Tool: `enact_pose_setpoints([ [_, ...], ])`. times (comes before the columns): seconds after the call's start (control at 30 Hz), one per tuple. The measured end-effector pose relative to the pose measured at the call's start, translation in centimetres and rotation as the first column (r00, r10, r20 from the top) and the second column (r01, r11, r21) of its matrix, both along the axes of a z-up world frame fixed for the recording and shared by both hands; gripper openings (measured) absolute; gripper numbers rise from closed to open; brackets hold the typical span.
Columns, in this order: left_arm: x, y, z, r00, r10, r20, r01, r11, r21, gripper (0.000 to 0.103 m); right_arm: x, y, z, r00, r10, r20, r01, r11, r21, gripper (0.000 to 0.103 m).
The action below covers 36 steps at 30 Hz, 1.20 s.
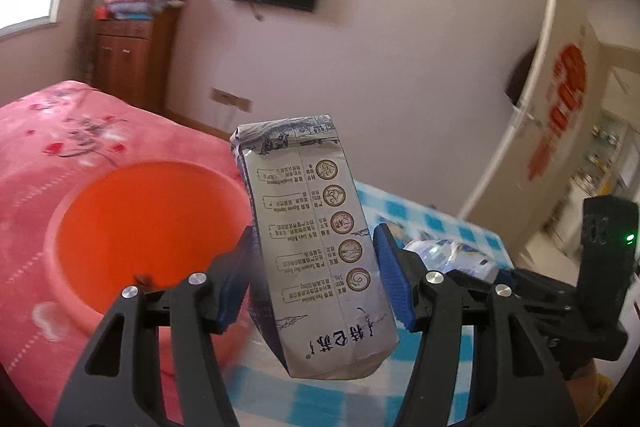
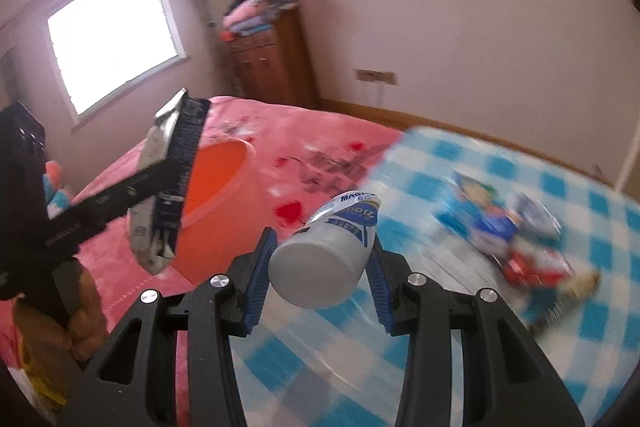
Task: Collect trash
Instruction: 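Carry the white box and white bottle over the orange bucket, then open both grippers to drop the box and bottle into the bucket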
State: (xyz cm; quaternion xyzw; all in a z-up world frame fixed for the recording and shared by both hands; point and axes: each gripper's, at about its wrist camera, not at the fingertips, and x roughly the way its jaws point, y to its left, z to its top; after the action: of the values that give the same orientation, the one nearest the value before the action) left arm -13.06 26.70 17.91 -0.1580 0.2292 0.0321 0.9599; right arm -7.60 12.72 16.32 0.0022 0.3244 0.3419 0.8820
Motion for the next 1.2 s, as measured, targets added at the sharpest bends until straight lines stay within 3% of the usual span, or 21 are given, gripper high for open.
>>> enact_pose_setpoints([
  [0.2, -0.6, 4.9, 0.0, 0.991, 0.135, -0.003, -0.135, 0.991, 0.003, 0.060, 1.0, 7.3, 2.5, 0.988, 0.148, 0.035, -0.148, 0.989, 0.001, 0.045],
  [0.4, -0.5, 8.3, -1.4, 0.978, 0.204, -0.040, -0.205, 0.978, -0.025, 0.060, 1.7, 12.9, 2.6, 0.970, 0.239, 0.036, -0.239, 0.971, -0.015, 0.045],
  [0.73, 0.3, 11.0, -3.9, 0.963, 0.246, -0.106, -0.253, 0.966, -0.052, 0.060, 2.5, 17.3, 1.0, 0.959, 0.284, 0.019, -0.282, 0.958, -0.057, 0.046],
  [0.77, 0.4, 11.2, -4.0, 0.963, 0.248, -0.110, -0.255, 0.965, -0.055, 0.060, 2.8, 17.4, 0.8, 0.959, 0.284, 0.013, -0.282, 0.957, -0.060, 0.047],
  [0.83, 0.4, 11.3, -4.2, 0.959, 0.258, -0.120, -0.266, 0.962, -0.058, 0.061, 3.0, 17.3, 0.4, 0.960, 0.279, 0.004, -0.279, 0.959, -0.047, 0.060],
  [0.87, 0.2, 11.2, -4.3, 0.958, 0.261, -0.122, -0.269, 0.961, -0.060, 0.065, 2.9, 17.1, 0.4, 0.962, 0.274, 0.002, -0.274, 0.961, -0.033, 0.070],
  [0.93, 0.1, 11.4, -4.5, 0.953, 0.275, -0.128, -0.284, 0.957, -0.061, 0.077, 3.2, 16.5, 0.3, 0.968, 0.253, 0.003, -0.253, 0.968, -0.007, 0.077],
  [0.97, 0.0, 11.4, -4.6, 0.949, 0.286, -0.129, -0.295, 0.954, -0.058, 0.083, 3.3, 16.1, 0.4, 0.972, 0.235, 0.007, -0.235, 0.972, 0.001, 0.079],
  [1.2, -0.3, 11.1, -4.5, 0.952, 0.286, -0.111, -0.293, 0.955, -0.054, 0.089, 3.7, 12.4, -0.1, 0.992, 0.127, -0.005, -0.126, 0.988, 0.088, 0.087],
])
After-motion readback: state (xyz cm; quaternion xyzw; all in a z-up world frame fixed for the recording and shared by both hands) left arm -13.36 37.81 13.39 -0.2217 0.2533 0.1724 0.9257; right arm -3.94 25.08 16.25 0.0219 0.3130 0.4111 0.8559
